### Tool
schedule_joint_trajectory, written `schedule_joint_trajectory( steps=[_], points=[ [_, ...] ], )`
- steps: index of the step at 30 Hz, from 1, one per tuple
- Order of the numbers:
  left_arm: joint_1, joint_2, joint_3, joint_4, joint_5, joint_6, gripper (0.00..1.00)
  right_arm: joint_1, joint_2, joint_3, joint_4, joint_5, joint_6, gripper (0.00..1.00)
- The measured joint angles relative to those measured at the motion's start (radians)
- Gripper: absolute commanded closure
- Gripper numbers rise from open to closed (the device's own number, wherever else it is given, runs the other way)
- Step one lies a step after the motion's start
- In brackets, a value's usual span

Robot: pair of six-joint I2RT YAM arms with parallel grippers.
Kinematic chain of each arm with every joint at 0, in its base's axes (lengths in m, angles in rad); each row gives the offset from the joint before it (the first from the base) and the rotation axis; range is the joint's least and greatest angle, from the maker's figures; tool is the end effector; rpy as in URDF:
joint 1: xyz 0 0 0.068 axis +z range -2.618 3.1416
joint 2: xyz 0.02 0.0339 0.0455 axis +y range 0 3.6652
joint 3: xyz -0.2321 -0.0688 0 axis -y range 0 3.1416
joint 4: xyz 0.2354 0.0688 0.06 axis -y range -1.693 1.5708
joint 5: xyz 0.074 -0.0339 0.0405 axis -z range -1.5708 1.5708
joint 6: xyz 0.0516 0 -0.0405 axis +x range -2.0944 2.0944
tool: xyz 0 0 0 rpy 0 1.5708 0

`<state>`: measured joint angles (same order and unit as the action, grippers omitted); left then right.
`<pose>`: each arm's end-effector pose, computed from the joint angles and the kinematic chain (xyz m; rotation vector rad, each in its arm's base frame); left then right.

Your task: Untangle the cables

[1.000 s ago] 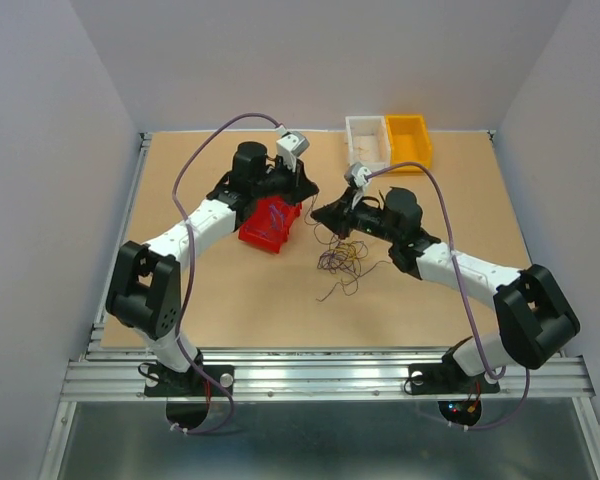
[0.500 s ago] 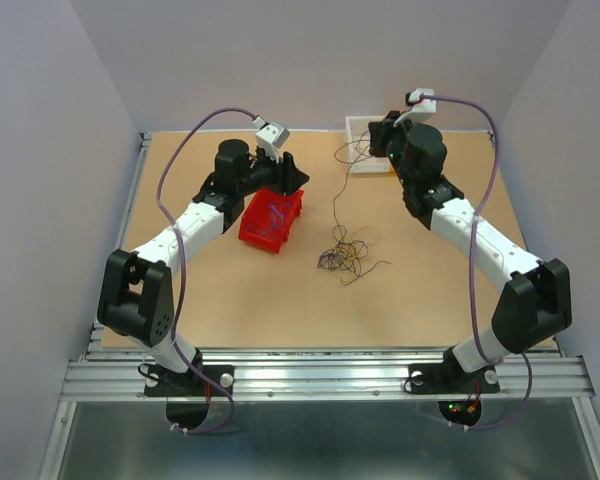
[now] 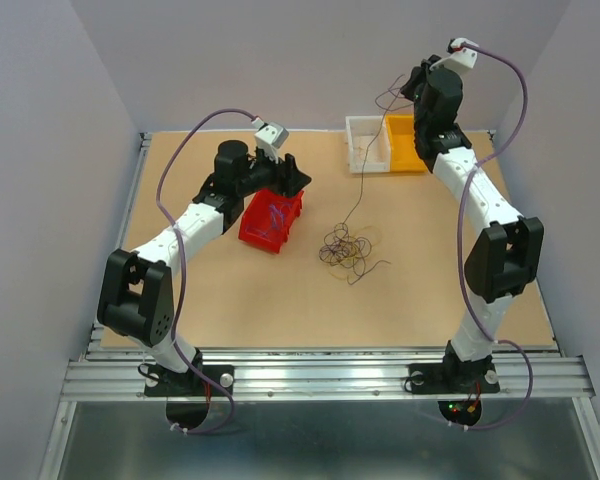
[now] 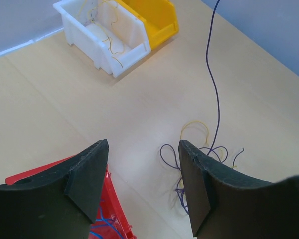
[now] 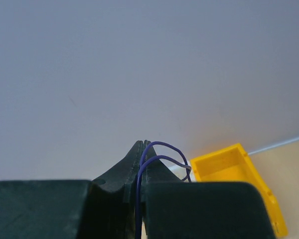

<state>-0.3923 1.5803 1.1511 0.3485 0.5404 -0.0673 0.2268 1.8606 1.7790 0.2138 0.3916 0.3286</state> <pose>0.3401 -0.1695 0.2927 0.6821 1.5581 -0.7907 0.4395 0.0812 0.3926 0.3921 1.3970 0.1730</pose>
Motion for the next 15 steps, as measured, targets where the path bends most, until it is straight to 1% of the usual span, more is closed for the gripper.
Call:
schedule_joint_trajectory(
  steps=[5, 10, 12, 15],
  points=[
    [0.000, -0.001, -0.006, 0.002, 0.009, 0.000, 0.30, -0.014, 0.026, 0.043, 0.070, 0.014, -0.003, 0.99],
    [-0.001, 0.000, -0.006, 0.003, 0.010, 0.005, 0.31, -0.032, 0.137, 0.150, 0.138, 0.060, -0.026, 0.99],
    [-0.001, 0.001, -0.006, 0.000, 0.010, 0.007, 0.30, -0.051, 0.177, 0.159, 0.141, 0.068, -0.013, 0.99],
    [-0.003, 0.001, -0.006, -0.001, 0.009, 0.011, 0.30, -0.108, 0.231, 0.159, 0.133, 0.065, 0.051, 1.00]
  ],
)
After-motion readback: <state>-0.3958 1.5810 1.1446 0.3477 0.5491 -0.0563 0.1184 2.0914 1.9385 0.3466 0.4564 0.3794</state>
